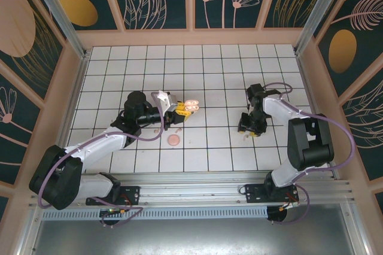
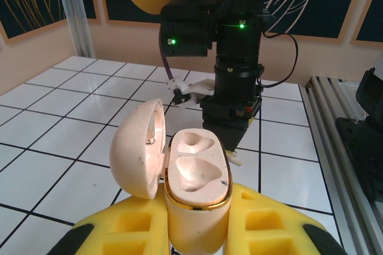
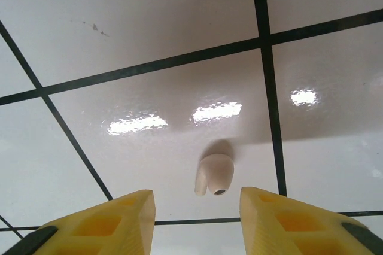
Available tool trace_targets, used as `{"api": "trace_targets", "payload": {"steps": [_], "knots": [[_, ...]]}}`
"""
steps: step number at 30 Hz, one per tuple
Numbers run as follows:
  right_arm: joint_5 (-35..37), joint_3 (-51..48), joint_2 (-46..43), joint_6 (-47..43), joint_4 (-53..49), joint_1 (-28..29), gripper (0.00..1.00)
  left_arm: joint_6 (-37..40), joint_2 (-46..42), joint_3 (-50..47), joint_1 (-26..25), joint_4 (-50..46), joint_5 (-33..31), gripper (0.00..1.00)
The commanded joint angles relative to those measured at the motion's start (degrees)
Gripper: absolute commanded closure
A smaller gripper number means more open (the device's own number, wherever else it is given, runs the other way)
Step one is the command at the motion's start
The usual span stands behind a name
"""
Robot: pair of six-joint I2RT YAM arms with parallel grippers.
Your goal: Insert wireless bluetooth earbuds into charging case
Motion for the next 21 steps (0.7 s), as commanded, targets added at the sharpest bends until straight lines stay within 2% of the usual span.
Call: {"api": "trace_targets", "payload": {"steps": [1, 21], "knots": [[1.8, 1.2, 1.6, 0.5, -0.8, -0.3, 0.6, 0.8, -1.8, 1.2, -0.3, -0.3, -0.4, 0.86], [2.8, -1.5, 4.0, 0.0, 2.9, -0.8, 0.72, 1.0, -1.7, 1.6, -0.3, -1.0, -0.5, 0.86]]}}
